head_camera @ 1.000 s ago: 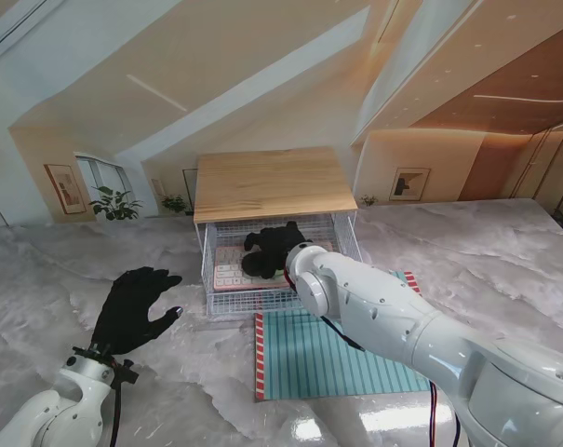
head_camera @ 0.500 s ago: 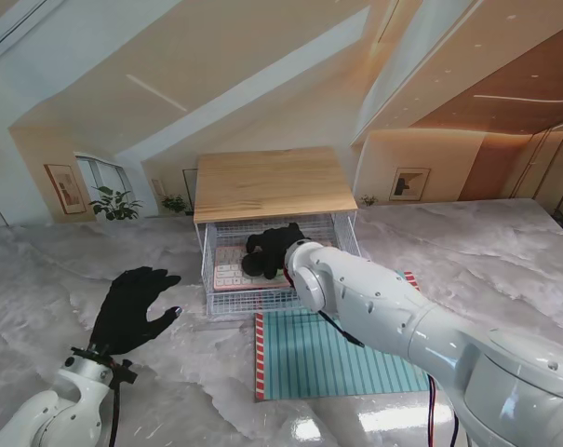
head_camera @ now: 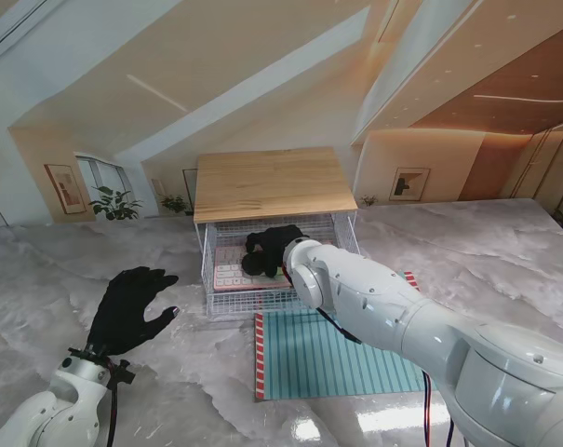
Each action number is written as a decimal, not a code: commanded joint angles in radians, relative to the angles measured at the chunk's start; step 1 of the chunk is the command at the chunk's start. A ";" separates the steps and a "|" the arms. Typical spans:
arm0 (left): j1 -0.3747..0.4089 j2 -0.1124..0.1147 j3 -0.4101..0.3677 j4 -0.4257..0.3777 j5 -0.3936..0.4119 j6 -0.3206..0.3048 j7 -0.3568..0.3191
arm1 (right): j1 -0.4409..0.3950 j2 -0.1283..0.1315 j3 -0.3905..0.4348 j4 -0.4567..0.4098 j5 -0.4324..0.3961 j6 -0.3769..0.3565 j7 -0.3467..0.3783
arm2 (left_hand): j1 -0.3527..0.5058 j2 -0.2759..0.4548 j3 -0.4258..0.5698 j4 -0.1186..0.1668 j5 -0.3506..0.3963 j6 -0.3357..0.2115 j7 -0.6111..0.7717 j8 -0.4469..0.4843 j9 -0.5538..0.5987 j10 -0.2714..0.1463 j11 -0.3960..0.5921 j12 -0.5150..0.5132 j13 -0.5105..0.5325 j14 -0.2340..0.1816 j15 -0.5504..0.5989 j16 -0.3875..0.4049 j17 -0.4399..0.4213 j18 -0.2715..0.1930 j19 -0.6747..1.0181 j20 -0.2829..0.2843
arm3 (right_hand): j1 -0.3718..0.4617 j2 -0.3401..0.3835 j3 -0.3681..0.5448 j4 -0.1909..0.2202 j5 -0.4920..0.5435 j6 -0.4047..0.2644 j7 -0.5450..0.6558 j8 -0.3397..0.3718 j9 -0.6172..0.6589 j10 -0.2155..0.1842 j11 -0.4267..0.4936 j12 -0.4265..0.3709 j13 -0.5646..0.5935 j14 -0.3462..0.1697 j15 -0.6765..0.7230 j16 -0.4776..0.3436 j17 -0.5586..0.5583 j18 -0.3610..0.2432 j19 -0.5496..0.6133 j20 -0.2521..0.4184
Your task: Unroll the mouse pad and set up the keyboard and mouse from the tabletop organizer
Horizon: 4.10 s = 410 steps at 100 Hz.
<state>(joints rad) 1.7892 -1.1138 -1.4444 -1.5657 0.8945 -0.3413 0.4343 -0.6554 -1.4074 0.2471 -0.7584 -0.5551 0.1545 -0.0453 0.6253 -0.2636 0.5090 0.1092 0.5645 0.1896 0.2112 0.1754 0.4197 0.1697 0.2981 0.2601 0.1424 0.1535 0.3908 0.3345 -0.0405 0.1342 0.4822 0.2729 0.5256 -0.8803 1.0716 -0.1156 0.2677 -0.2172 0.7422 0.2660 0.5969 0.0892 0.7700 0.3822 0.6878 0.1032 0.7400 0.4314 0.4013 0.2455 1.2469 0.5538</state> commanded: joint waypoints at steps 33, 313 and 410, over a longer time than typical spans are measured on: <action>0.006 -0.006 0.001 -0.002 -0.002 -0.006 -0.011 | -0.003 -0.019 -0.003 0.046 -0.007 -0.031 -0.037 | -0.024 0.011 -0.005 0.017 -0.013 0.006 -0.009 -0.005 -0.014 -0.013 0.002 -0.001 -0.028 -0.010 -0.009 -0.005 -0.006 -0.012 -0.010 0.008 | 0.151 -0.018 0.066 -0.071 0.065 -0.059 0.050 0.021 0.198 -0.025 0.204 0.045 0.177 0.009 0.235 0.077 0.228 -0.056 0.178 0.177; -0.014 -0.008 0.004 -0.017 -0.020 -0.064 -0.021 | -0.434 0.271 0.560 -0.602 -0.241 -0.423 -0.128 | -0.023 0.011 -0.006 0.016 -0.010 0.009 -0.010 -0.006 -0.011 -0.012 0.001 -0.001 -0.027 -0.009 -0.011 -0.005 -0.006 -0.010 -0.006 0.007 | 0.265 0.031 0.073 -0.107 0.234 -0.091 0.059 0.051 0.328 -0.044 0.241 0.094 0.311 -0.012 0.362 -0.044 0.429 -0.104 0.185 0.265; 0.034 -0.009 -0.020 -0.065 -0.025 -0.060 -0.037 | -0.991 0.326 1.200 -0.861 -0.535 -0.303 -0.292 | -0.024 0.012 -0.013 0.018 -0.001 0.011 -0.016 -0.009 -0.006 -0.009 -0.003 -0.004 -0.028 -0.006 -0.013 -0.007 -0.006 -0.009 -0.008 0.007 | 0.283 0.037 0.060 -0.098 0.259 -0.057 0.037 0.044 0.325 -0.011 0.234 0.109 0.303 0.013 0.378 -0.036 0.417 -0.080 0.209 0.286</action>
<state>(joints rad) 1.8178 -1.1167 -1.4701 -1.6207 0.8732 -0.4009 0.4126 -1.6239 -1.0874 1.4391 -1.6389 -1.0842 -0.1694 -0.3377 0.6253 -0.2636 0.5090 0.1092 0.5652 0.1962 0.2109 0.1754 0.4198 0.1701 0.2981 0.2601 0.1424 0.1536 0.3901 0.3345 -0.0405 0.1342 0.4822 0.2730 0.5756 -0.9648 0.9732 -0.3011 0.4795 -0.2773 0.7864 0.3055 0.8232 0.1959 0.8178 0.3866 0.9560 0.1540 1.0492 0.3854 0.8088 0.2035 1.4184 0.8012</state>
